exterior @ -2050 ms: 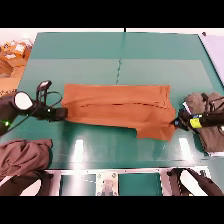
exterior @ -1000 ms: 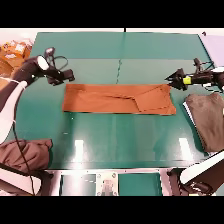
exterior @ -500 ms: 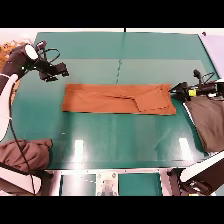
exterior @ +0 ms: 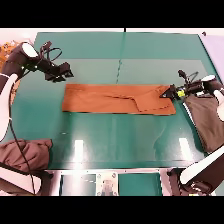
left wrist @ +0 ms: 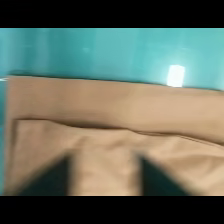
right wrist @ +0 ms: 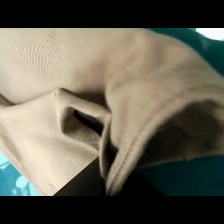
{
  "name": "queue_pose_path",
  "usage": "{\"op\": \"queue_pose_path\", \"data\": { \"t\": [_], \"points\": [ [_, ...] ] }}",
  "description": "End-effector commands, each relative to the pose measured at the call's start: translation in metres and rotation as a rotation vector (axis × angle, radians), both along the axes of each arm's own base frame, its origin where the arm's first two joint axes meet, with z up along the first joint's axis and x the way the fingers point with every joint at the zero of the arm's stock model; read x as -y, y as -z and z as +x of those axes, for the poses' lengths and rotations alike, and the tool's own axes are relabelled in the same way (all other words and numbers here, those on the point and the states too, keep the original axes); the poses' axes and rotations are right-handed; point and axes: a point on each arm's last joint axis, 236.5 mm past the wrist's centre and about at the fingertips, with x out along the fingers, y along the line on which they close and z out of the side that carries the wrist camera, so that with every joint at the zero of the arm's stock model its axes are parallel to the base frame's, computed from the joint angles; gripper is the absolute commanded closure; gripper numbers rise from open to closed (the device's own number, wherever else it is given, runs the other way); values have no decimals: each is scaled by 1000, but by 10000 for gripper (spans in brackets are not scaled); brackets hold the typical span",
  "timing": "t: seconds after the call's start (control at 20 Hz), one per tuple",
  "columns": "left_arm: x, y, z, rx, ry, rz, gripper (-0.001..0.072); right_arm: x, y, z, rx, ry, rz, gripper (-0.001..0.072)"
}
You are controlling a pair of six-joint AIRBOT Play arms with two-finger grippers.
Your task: Fold the shirts.
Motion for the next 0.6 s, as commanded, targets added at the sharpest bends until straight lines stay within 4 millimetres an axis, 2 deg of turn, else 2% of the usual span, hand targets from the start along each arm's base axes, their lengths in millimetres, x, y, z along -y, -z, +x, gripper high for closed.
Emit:
{"op": "queue_pose_path", "data": {
  "t": [0.0,0.1,0.2,0.3,0.4,0.55],
  "points": [
    [21,-12,1,36,55,-86,688,-8,-24,9,15,-5,24,696],
    [37,-16,2,61,84,-101,689,-9,-47,14,46,-4,9,696],
    [74,-13,1,102,149,-82,689,-18,-83,13,82,-17,-6,696],
    [134,1,-5,142,239,-80,688,-31,-122,8,119,-28,-20,696],
    [209,37,-24,146,338,-84,688,-54,-166,-4,165,-59,-32,695],
    [303,82,-59,138,420,-179,688,-88,-220,-21,233,-81,-49,695]
  ]
}}
